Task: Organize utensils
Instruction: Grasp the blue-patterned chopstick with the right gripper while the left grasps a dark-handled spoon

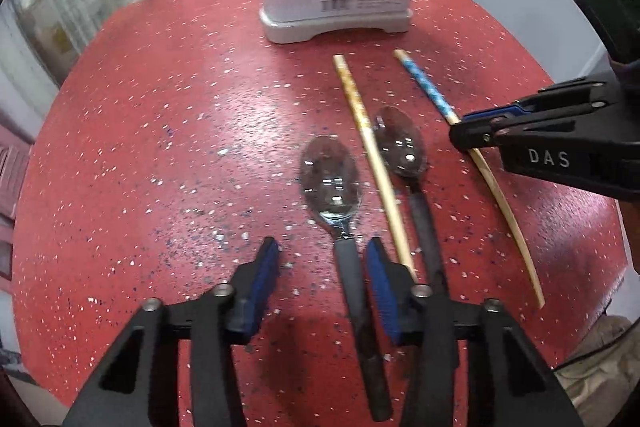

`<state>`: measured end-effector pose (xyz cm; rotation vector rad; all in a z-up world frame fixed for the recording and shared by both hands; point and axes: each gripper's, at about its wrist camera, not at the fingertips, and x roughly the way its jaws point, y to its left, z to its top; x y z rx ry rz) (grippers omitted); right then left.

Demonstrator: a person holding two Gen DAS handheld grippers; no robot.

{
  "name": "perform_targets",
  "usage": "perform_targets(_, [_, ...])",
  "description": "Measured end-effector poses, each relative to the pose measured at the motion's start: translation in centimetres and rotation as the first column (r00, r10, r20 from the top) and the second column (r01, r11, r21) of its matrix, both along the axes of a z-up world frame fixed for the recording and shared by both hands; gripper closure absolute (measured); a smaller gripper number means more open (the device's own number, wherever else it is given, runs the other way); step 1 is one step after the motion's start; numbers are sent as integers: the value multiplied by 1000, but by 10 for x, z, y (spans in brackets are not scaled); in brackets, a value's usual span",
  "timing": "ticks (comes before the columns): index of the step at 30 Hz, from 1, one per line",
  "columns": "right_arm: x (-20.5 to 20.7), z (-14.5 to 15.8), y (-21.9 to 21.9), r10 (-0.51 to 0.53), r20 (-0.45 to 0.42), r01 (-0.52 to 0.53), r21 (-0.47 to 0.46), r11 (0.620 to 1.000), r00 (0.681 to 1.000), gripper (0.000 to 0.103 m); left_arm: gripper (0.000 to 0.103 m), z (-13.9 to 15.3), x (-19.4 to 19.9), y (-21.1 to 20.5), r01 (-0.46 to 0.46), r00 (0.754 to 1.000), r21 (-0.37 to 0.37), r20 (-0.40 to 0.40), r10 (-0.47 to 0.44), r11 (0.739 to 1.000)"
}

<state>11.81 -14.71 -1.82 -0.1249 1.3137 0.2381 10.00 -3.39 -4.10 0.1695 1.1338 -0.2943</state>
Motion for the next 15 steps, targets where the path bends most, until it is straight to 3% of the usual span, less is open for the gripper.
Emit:
perform_targets(2, [-5,-1,-5,0,11,-1,29,1000,1000,95,65,2,-3,-3,20,1000,-7,8,-20,1000])
perform_targets(6, [-17,1,-14,-2,32,-1,87,996,1000,95,66,3,-8,5,3,1000,-99,11,-2,995])
perform_targets(15, [-49,38,-51,-23,146,-15,258,966,989,95,66,23,-21,24,-70,992,-150,96,85,986])
